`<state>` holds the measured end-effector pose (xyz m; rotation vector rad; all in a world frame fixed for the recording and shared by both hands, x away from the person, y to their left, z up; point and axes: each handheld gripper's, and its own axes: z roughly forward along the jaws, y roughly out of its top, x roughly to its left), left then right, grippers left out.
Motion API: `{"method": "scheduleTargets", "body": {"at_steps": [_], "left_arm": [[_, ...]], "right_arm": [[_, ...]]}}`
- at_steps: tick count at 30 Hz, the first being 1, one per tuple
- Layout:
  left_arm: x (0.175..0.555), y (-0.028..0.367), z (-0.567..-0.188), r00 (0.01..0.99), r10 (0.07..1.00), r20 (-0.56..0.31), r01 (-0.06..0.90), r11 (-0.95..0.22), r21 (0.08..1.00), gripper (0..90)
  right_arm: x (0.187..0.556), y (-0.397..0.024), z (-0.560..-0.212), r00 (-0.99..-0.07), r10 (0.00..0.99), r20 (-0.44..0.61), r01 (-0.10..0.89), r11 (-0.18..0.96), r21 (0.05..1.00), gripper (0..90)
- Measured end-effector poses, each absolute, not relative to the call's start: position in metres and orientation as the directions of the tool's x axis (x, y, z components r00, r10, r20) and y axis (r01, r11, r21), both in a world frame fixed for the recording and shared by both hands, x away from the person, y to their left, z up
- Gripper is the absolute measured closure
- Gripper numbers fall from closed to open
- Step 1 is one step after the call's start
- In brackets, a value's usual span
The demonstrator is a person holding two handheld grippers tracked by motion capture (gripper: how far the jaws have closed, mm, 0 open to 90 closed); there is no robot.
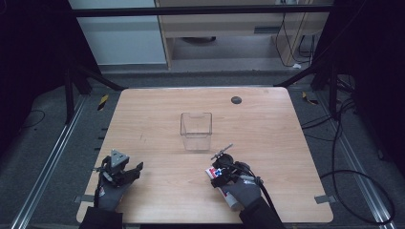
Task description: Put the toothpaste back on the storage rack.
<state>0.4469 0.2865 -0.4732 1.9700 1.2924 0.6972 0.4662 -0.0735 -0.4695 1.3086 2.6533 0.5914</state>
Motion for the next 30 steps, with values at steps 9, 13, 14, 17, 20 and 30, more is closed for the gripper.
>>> {"method": "scheduleTargets", "body": {"at_steps": [9, 13, 14, 17, 20, 30], "left_arm": [[0.4471, 0.2862, -0.4734, 0.368, 0.927, 0.071, 0.57, -0.285, 0.77, 37.8], [0.4471, 0.2862, -0.4734, 0.369, 0.927, 0.072, 0.571, -0.287, 0.769, 37.8], [0.4471, 0.2862, -0.4734, 0.369, 0.927, 0.073, 0.571, -0.287, 0.769, 37.8], [0.4471, 0.2863, -0.4734, 0.369, 0.927, 0.072, 0.571, -0.287, 0.769, 37.8], [0.4471, 0.2862, -0.4734, 0.369, 0.927, 0.072, 0.571, -0.287, 0.769, 37.8], [0.4471, 0.2863, -0.4733, 0.369, 0.927, 0.072, 0.571, -0.287, 0.769, 37.8]], "right_arm": [[0.4667, -0.073, -0.4708, -0.616, 0.786, 0.055, 0.739, 0.552, 0.386, 34.1], [0.467, -0.0712, -0.4726, -0.615, 0.786, 0.064, 0.746, 0.554, 0.37, 33.8], [0.467, -0.0712, -0.4726, -0.615, 0.786, 0.064, 0.746, 0.554, 0.37, 33.8], [0.467, -0.0704, -0.4744, -0.617, 0.784, 0.062, 0.744, 0.557, 0.369, 33.9], [0.4666, -0.0704, -0.4744, -0.619, 0.783, 0.057, 0.742, 0.56, 0.37, 35.2], [0.4647, -0.0702, -0.4706, -0.622, 0.78, 0.073, 0.744, 0.56, 0.364, 45.4]]}}
